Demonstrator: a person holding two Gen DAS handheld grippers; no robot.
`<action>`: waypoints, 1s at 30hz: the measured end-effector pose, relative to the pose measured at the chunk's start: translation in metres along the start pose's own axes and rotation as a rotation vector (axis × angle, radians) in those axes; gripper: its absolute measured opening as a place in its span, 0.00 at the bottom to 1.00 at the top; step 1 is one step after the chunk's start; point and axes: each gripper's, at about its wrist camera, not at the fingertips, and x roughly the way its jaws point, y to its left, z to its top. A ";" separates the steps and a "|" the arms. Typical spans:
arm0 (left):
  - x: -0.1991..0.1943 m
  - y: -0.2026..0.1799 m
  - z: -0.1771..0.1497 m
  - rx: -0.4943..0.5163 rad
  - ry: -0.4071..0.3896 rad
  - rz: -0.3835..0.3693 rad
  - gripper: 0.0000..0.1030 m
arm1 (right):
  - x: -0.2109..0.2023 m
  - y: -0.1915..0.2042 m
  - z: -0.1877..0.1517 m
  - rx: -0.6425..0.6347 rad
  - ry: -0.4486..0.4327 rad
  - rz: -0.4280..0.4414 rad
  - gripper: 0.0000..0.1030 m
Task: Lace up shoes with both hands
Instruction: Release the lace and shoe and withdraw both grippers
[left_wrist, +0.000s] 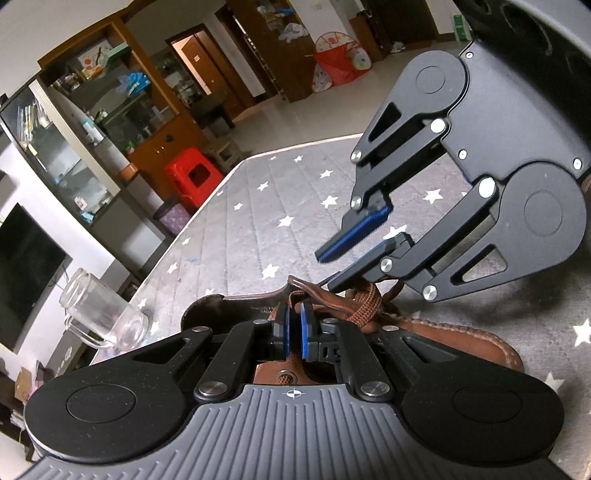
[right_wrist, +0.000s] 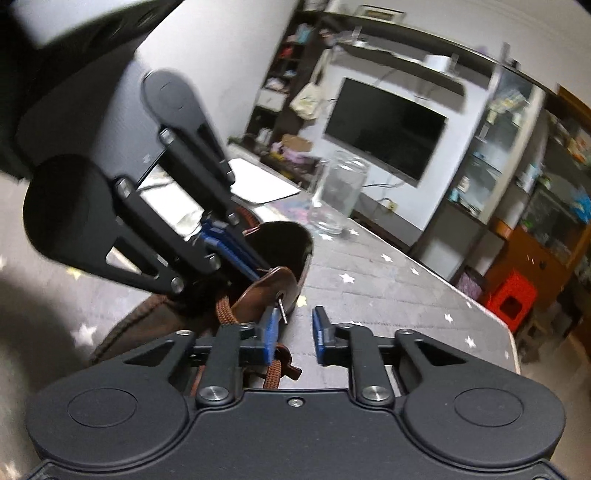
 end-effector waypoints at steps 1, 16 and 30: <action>0.001 0.000 0.000 0.000 -0.001 0.000 0.06 | 0.001 0.003 0.001 -0.029 0.004 0.001 0.13; -0.041 -0.005 -0.010 -0.104 -0.016 0.034 0.37 | 0.002 0.045 0.001 -0.379 -0.023 -0.208 0.03; -0.050 -0.004 -0.025 -0.163 0.026 0.085 0.38 | -0.013 0.048 0.002 -0.406 -0.028 -0.361 0.00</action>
